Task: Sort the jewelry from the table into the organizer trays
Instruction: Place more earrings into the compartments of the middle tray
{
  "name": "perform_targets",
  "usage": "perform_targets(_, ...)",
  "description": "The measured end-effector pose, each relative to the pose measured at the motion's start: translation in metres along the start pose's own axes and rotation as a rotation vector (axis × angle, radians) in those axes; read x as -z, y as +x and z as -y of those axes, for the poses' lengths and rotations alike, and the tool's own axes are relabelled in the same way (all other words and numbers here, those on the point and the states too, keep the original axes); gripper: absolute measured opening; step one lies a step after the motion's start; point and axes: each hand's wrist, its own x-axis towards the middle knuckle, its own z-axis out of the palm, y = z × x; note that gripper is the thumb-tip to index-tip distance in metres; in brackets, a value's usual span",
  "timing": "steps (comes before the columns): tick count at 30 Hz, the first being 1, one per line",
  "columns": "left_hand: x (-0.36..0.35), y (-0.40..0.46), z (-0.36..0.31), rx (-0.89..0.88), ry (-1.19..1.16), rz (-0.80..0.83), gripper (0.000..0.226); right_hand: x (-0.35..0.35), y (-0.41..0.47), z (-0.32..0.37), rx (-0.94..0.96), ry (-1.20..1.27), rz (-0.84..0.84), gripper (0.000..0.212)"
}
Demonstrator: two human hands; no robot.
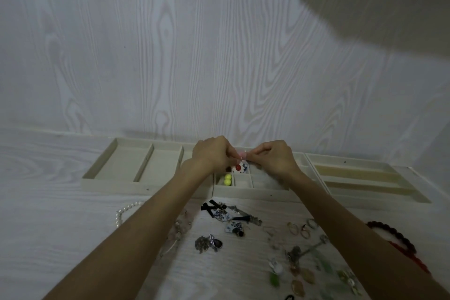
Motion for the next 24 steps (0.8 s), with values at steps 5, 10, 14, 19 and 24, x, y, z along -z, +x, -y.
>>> perform_targets(5,-0.003,0.002,-0.001,-0.004,0.031,-0.087,0.026,-0.002,0.0,-0.004,-0.009,0.006,0.002,0.02)
perform_targets(10,0.0,0.003,-0.005,-0.021,0.167,-0.054,0.019,-0.006,0.001,-0.006,0.021,-0.034,-0.015,0.015)
perform_targets(14,0.001,0.002,-0.004,0.016,0.149,-0.048,0.019,-0.009,0.0,-0.004,0.067,-0.092,-0.018,0.017)
perform_targets(19,0.007,0.001,0.003,0.034,0.053,-0.05,0.016,-0.004,0.002,-0.004,0.046,-0.112,0.067,0.039)
perform_targets(24,0.018,-0.004,0.005,-0.049,0.116,0.065,0.028,0.011,-0.002,-0.001,0.036,-0.048,0.187,0.022)
